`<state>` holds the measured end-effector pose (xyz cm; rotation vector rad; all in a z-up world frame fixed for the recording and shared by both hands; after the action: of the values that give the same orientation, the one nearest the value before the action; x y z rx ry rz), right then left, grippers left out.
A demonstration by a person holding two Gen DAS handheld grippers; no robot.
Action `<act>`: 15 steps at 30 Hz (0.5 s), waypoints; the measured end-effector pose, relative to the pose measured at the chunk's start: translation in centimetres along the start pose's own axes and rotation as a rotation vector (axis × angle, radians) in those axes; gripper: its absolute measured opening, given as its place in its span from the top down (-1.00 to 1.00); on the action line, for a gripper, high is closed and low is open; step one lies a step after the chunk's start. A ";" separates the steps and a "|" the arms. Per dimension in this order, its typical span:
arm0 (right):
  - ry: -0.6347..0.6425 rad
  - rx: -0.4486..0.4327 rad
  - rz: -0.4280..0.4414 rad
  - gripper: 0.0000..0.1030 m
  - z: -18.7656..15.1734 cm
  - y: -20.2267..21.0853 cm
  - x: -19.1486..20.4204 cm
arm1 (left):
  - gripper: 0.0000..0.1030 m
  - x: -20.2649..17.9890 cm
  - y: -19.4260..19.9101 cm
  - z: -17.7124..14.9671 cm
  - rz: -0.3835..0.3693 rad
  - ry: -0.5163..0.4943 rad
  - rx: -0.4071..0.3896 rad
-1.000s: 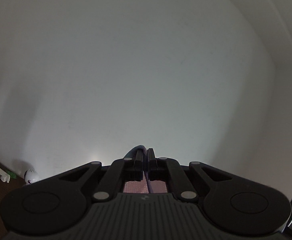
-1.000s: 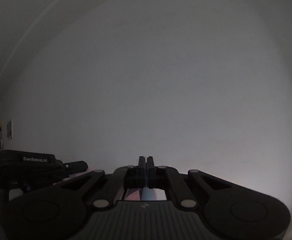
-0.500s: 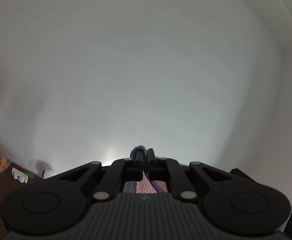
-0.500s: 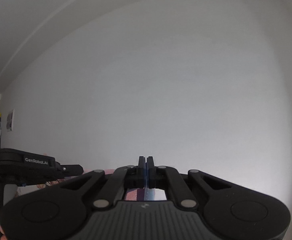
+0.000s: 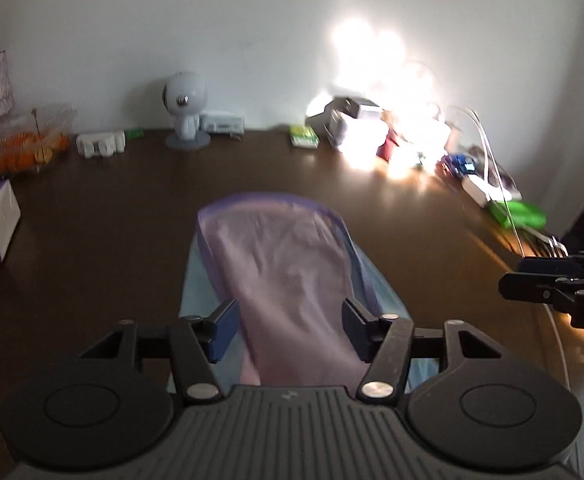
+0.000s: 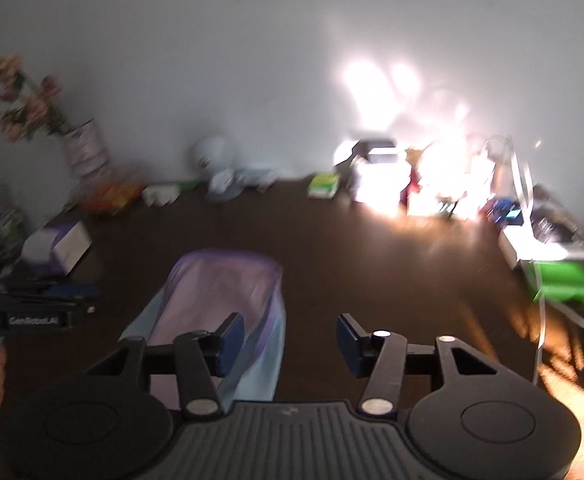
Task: Fold clothes
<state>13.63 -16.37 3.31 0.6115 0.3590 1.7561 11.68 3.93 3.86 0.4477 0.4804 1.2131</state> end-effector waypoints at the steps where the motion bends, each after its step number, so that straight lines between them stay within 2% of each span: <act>1: 0.014 0.022 0.051 -0.02 -1.9 0.7 2.0 | -0.54 1.0 1.4 -1.6 0.008 0.003 -0.012; 3: 0.021 0.052 0.112 -0.09 -4.9 2.2 5.3 | -0.64 2.9 2.4 -3.7 0.030 0.062 -0.018; 6: 0.041 0.067 0.109 -0.09 -8.2 3.1 8.4 | -0.60 4.5 2.6 -5.0 0.033 0.128 0.025; 8: 0.060 0.062 0.094 -0.08 -9.0 1.7 8.6 | -0.28 4.9 1.9 -5.7 0.048 0.126 0.050; 9: 0.073 0.068 0.081 -0.05 -9.2 1.0 8.6 | 0.02 5.1 1.3 -6.1 0.056 0.122 0.066; 10: 0.085 0.074 0.067 0.09 -9.3 0.3 8.5 | 0.42 5.0 0.6 -6.2 0.054 0.119 0.086; 11: 0.114 0.069 0.056 0.21 -9.3 -0.4 8.4 | 0.60 4.8 0.3 -6.4 0.047 0.103 0.086; 13: 0.146 0.066 0.046 0.85 -9.2 -1.2 8.2 | 0.79 4.3 -0.3 -6.7 0.032 0.066 0.082; 15: 0.150 0.065 0.037 0.96 -9.2 -1.6 8.0 | 0.86 4.7 -0.4 -6.4 0.032 0.094 0.069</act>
<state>8.19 -7.55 -3.29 0.5361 0.5131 1.8369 9.63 8.80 -2.06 0.4601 0.5988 1.2548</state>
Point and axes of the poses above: each gripper's, at about its wrist camera, not at the fingertips, and y roughly against the way its jaws point, x to its left, z to its top, the point moved 8 cm from there along -y, roughly the way its jaws point, and after that the axes turned 8 degrees about -x, right-handed, at the moved point
